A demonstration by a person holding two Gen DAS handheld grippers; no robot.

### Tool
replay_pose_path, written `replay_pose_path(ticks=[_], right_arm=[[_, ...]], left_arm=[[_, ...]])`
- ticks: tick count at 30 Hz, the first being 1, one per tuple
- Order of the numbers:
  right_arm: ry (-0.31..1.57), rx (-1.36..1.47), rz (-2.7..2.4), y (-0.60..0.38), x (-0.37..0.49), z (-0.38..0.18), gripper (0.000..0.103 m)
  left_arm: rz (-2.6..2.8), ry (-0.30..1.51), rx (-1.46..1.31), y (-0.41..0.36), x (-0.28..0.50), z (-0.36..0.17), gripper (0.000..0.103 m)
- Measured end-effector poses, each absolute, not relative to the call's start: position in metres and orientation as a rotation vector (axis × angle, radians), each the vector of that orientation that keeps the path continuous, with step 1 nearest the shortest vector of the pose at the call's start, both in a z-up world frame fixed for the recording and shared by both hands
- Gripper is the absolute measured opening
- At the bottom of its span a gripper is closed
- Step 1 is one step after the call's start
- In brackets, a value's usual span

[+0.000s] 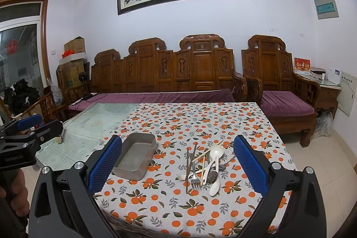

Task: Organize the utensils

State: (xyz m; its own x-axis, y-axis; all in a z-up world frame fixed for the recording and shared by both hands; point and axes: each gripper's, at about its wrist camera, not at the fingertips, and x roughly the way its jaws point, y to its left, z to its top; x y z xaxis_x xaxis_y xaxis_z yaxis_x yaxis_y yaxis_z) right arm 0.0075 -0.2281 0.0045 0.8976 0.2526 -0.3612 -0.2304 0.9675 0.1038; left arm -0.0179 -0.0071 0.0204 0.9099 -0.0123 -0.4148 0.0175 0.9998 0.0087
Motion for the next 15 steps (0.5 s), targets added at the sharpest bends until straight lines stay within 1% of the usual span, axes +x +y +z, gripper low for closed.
replay_pose_path(ticks=[15], right_arm=[[0.382,0.06,0.251,-0.2266,0.0072,0.0037,0.1]], left_arm=[[-0.015,0.432,0.014,-0.008,-0.0173,0.0209,0.096]])
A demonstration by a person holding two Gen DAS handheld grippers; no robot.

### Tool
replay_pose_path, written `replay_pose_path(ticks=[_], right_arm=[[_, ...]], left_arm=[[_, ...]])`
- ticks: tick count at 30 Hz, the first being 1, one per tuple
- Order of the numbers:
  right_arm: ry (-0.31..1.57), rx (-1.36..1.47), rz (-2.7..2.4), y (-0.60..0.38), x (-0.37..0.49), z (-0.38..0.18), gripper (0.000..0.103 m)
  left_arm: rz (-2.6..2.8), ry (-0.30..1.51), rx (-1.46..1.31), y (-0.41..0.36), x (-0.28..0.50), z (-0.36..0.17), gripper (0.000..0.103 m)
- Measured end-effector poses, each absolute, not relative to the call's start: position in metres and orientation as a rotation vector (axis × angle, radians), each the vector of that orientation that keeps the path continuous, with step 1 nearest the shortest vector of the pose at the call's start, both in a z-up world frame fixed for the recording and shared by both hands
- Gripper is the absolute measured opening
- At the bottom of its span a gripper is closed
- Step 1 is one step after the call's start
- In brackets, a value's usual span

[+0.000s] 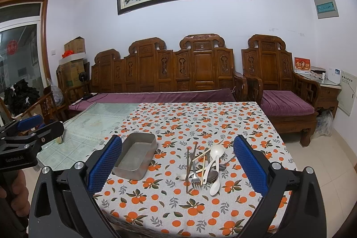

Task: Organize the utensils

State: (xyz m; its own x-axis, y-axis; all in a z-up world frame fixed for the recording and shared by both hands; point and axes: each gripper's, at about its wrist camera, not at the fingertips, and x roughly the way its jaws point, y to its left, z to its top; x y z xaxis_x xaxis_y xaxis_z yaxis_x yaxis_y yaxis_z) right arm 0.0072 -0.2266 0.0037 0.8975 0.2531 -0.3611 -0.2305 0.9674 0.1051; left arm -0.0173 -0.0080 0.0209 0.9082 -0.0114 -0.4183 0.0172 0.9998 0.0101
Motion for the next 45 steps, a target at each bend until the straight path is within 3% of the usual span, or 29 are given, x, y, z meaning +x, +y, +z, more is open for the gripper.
replay_pose_path(ticks=[22,40,45], right_arm=[[0.403,0.067,0.246,-0.229,0.01,0.0,0.1],[0.505,0.048,0.242,-0.235,0.054,-0.046,0.1],[0.536,0.017,0.247,-0.239,0.085,-0.05,0.091]], left_arm=[[-0.022,0.465,0.009,-0.007,-0.01,0.009,0.097],[-0.078,0.651,0.034,-0.013,0.037,-0.043,0.096],[-0.099,0.69,0.063,-0.02,0.053,-0.056,0.096]])
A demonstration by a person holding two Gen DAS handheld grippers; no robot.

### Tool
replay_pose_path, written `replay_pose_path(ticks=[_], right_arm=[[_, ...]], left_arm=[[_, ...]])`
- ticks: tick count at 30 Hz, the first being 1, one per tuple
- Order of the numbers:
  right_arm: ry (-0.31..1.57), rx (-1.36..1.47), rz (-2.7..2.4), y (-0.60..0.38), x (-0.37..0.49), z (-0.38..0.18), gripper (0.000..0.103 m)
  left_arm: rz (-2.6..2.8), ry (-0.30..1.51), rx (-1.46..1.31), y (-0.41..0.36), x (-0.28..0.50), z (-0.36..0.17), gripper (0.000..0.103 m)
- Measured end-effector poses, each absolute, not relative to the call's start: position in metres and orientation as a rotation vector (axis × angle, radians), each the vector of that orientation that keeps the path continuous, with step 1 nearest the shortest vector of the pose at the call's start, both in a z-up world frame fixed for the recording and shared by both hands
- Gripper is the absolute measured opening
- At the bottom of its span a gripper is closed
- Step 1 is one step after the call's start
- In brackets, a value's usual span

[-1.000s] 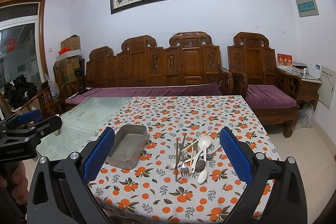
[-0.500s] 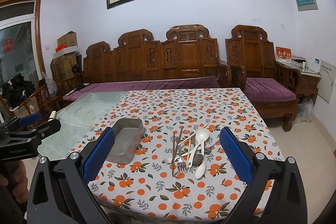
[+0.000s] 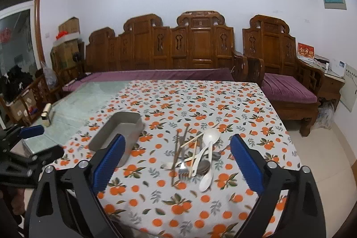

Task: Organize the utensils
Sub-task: 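Move both tools down toward the utensil pile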

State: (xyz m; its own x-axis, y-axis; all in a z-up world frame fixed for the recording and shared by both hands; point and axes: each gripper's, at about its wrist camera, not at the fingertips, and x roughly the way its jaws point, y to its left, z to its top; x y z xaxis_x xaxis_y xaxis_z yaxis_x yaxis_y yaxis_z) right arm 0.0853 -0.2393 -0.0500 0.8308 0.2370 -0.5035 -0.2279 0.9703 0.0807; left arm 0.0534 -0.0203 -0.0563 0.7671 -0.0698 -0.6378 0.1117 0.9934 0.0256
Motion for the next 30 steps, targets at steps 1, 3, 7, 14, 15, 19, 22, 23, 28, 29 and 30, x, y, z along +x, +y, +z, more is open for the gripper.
replay_pose_path(ticks=[1,3,7,14,15,19,22,23,28,29,30], right_arm=[[0.55,0.004,0.249,-0.24,0.096,-0.051,0.087],[0.568,-0.015,0.254,-0.242,0.112,-0.051,0.086],[0.609,-0.03,0.269,-0.25,0.14,-0.059,0.082],[0.696,-0.058,0.259,-0.273,0.167,-0.1,0.078],[0.704,-0.049,0.259,-0.276,0.169,-0.105,0.076],[0.754,-0.016,0.264,-0.289,0.176,-0.134,0.068],[0.779,-0.023,0.262,-0.295,0.182,-0.151,0.064],[0.794,-0.023,0.259,-0.297,0.185,-0.157,0.063],[0.852,-0.004,0.251,-0.307,0.195,-0.181,0.058],[0.86,-0.001,0.245,-0.309,0.195,-0.184,0.058],[0.867,0.001,0.245,-0.309,0.196,-0.186,0.058]], left_arm=[[-0.105,0.695,0.064,-0.021,0.056,-0.058,0.096],[-0.134,0.712,0.056,-0.024,0.063,-0.063,0.096],[-0.148,0.731,0.055,-0.029,0.077,-0.071,0.096],[-0.187,0.768,0.06,-0.045,0.109,-0.09,0.096],[-0.195,0.775,0.067,-0.049,0.113,-0.094,0.096],[-0.227,0.812,0.064,-0.065,0.129,-0.112,0.096],[-0.246,0.836,0.062,-0.079,0.139,-0.126,0.096],[-0.255,0.85,0.059,-0.084,0.144,-0.132,0.095],[-0.289,0.897,0.086,-0.106,0.162,-0.157,0.081],[-0.304,0.912,0.085,-0.11,0.166,-0.163,0.077],[-0.314,0.93,0.08,-0.114,0.17,-0.17,0.072]])
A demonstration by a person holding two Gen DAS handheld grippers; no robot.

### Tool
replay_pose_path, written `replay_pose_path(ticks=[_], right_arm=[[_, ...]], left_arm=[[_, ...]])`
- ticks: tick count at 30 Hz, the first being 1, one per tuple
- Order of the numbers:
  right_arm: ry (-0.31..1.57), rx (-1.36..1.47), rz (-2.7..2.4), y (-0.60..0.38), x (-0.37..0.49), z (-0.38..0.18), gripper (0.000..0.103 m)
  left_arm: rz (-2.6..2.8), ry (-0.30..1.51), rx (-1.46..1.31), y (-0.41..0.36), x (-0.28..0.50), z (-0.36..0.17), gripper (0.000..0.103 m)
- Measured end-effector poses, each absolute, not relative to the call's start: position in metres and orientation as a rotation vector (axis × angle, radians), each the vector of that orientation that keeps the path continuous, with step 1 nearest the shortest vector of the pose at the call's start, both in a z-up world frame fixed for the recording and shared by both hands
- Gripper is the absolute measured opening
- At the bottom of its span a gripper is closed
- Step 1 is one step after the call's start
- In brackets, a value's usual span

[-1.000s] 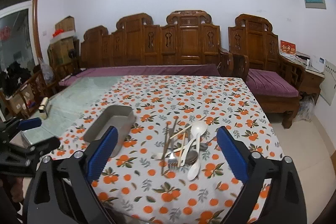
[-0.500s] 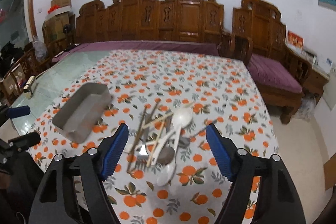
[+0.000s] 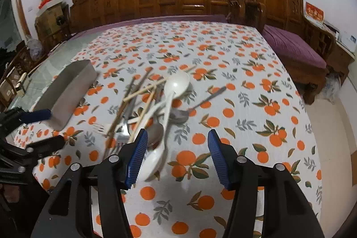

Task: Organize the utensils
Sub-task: 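Move both tools down toward the utensil pile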

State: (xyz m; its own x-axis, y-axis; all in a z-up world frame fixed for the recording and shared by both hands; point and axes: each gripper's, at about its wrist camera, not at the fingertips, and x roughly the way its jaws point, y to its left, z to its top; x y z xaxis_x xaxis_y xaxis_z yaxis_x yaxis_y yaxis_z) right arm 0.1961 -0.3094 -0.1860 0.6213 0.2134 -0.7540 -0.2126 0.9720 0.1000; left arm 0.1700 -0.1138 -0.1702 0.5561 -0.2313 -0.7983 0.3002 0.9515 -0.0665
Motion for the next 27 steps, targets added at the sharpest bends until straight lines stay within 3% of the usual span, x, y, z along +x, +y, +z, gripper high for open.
replay_pose_path(ticks=[5,13,15,27], right_arm=[[0.884,0.0,0.24,-0.31,0.198,-0.194,0.058],[0.913,-0.001,0.261,-0.301,0.197,-0.204,0.058],[0.912,-0.005,0.264,-0.299,0.197,-0.204,0.058],[0.918,0.016,0.266,-0.3,0.197,-0.203,0.058]], left_arm=[[-0.339,0.988,0.063,-0.128,0.186,-0.199,0.051],[-0.352,1.02,0.069,-0.139,0.209,-0.218,0.033],[-0.343,1.037,0.065,-0.141,0.215,-0.223,0.022],[-0.313,1.048,-0.029,-0.129,0.224,-0.227,0.006]])
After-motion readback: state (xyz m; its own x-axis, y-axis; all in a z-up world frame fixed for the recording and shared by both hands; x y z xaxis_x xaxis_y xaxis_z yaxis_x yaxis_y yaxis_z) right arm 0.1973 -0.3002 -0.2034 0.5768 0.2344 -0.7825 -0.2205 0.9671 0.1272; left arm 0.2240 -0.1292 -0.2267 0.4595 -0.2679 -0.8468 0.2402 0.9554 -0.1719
